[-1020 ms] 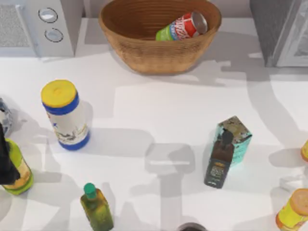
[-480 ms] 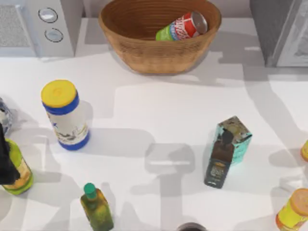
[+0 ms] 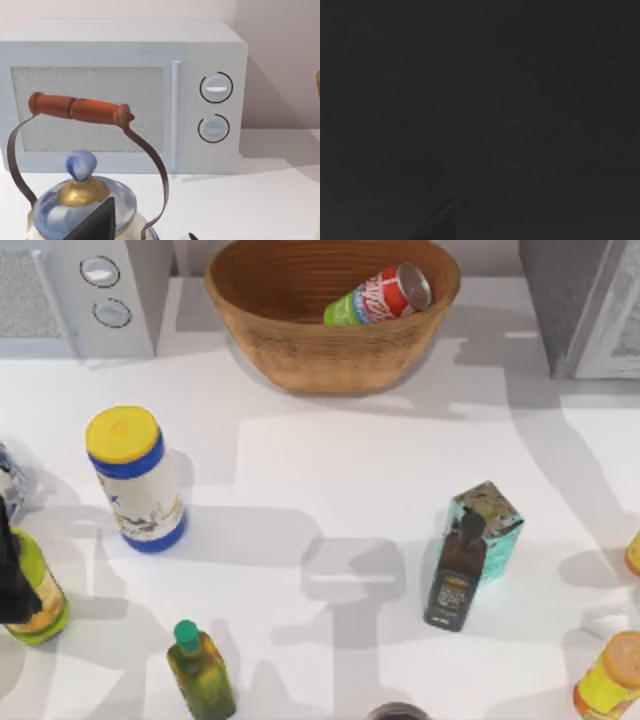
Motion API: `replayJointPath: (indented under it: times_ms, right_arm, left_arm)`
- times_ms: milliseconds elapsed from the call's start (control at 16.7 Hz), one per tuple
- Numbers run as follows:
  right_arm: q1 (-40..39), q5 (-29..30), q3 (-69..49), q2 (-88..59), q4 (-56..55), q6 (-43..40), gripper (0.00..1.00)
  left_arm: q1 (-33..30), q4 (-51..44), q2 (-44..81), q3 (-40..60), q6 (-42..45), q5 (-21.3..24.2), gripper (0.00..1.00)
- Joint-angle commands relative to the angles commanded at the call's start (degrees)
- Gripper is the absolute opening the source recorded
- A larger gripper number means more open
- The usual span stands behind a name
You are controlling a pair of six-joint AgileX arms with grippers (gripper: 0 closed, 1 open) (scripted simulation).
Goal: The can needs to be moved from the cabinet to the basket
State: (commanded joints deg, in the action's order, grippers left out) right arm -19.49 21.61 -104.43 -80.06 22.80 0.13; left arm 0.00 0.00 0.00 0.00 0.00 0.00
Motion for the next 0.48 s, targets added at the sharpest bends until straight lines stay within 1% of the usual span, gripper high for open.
replayJointPath:
  times_ms: [120, 240, 480]
  right_arm:
    - [0.6, -0.6, 3.0, 2.2, -0.7, 0.0, 1.0]
    - [1.6, -1.6, 8.3, 6.1, -1.8, 0.0, 1.0]
    - [4.4, -4.8, 24.7, 18.0, -5.1, 0.0, 1.0]
  left_arm:
    - [0.0, 0.0, 0.0, 0.0, 0.0, 0.0, 1.0]
    - [0.0, 0.0, 0.0, 0.0, 0.0, 0.0, 1.0]
    - [0.0, 0.0, 0.0, 0.0, 0.0, 0.0, 1.0]
